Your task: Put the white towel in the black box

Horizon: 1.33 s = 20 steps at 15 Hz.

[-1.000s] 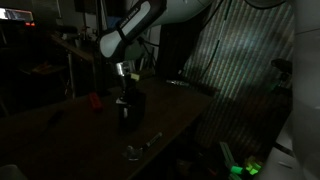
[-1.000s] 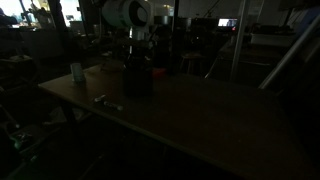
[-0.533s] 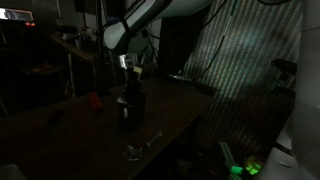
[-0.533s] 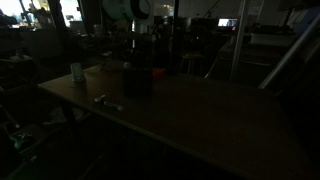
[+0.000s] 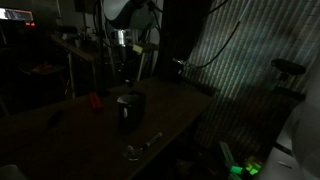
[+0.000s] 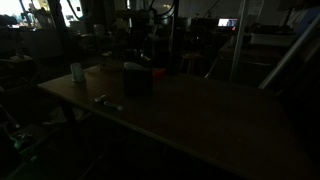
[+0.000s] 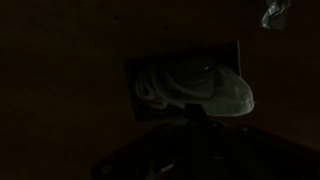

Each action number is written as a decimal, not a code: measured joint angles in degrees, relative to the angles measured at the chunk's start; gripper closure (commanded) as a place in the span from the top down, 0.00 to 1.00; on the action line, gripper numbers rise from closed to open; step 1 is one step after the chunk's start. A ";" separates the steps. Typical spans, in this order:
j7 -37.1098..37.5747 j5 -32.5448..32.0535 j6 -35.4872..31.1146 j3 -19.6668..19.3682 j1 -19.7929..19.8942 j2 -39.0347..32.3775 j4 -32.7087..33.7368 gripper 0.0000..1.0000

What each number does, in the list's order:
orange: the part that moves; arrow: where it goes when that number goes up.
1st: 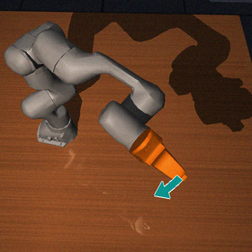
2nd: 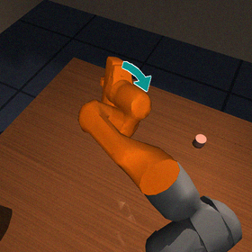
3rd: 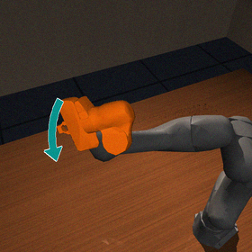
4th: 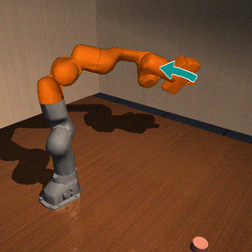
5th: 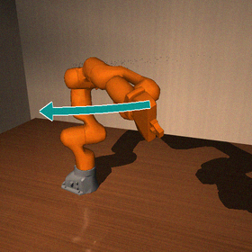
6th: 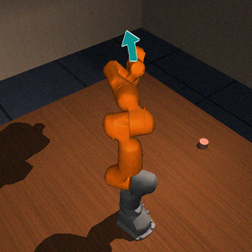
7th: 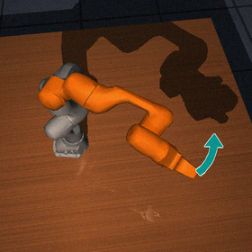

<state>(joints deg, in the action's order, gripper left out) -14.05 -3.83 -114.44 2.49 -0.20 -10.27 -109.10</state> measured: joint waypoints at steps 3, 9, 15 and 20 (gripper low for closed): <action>0.00 0.00 -0.54 1.04 -1.21 0.03 0.03 0.00; -0.01 0.00 -0.97 2.72 -3.27 -0.57 0.05 0.00; -0.67 0.00 -1.66 2.92 -3.58 -2.05 0.05 0.00; -1.32 0.01 -1.93 2.93 -3.58 -3.91 0.05 0.00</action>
<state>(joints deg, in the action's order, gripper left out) -15.37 -3.82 -116.37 5.42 -3.79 -14.18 -109.05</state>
